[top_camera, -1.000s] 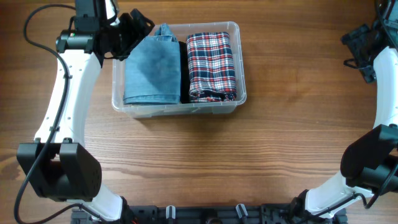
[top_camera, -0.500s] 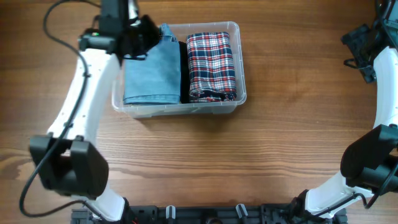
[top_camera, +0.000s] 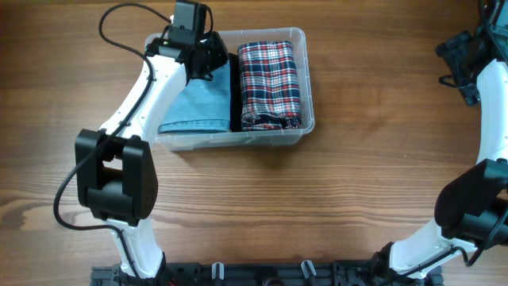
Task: Pack container
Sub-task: 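Press the jeans down into the bin with the left gripper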
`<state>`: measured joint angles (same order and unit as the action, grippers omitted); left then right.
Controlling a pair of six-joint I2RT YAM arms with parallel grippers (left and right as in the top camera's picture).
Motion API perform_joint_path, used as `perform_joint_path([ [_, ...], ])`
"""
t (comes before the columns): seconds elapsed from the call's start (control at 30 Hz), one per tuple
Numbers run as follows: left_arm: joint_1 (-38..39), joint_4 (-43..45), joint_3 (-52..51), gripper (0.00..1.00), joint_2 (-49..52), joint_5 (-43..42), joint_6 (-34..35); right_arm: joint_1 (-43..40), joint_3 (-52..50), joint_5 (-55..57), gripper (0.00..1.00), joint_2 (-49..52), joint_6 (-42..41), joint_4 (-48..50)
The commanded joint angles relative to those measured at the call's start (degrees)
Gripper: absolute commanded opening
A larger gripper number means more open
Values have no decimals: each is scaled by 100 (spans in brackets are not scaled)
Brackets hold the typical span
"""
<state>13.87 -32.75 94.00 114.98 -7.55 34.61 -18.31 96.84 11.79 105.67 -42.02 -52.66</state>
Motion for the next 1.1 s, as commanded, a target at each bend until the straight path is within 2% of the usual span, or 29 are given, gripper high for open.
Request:
perform_joint_path([
  [0.0,-57,-37,85,24,138,350,-140,22,-24,-31,100,90,-50,13],
  [0.17,-57,138,85,24,-68,-4,-350,22,-24,-31,100,90,-50,13],
  [0.33,-50,166,85,24,-695,-127,-603,22,-24,-31,100,90,-50,13],
  [0.43,-20,-20,85,31,-1211,-332,-876,22,-24,-31,100,90,-50,13],
  [0.5,-9,-326,85,47,-1661,-444,-918,22,-24,-31,100,90,-48,13],
  [0.53,-9,-496,85,68,-1853,-444,-918,22,-24,-31,100,90,-50,13],
  [0.57,-11,-684,85,79,-2037,-439,-918,22,-24,-31,100,90,-50,13],
  [0.67,-15,-1204,85,100,-2463,-439,-916,22,-24,-31,100,90,-50,13],
  [0.87,-15,-2232,85,100,-2916,-442,-914,22,-24,-31,100,90,-52,13],
  [1.07,-15,-2308,85,100,-2894,-442,-914,22,-24,-31,100,90,-50,13],
])
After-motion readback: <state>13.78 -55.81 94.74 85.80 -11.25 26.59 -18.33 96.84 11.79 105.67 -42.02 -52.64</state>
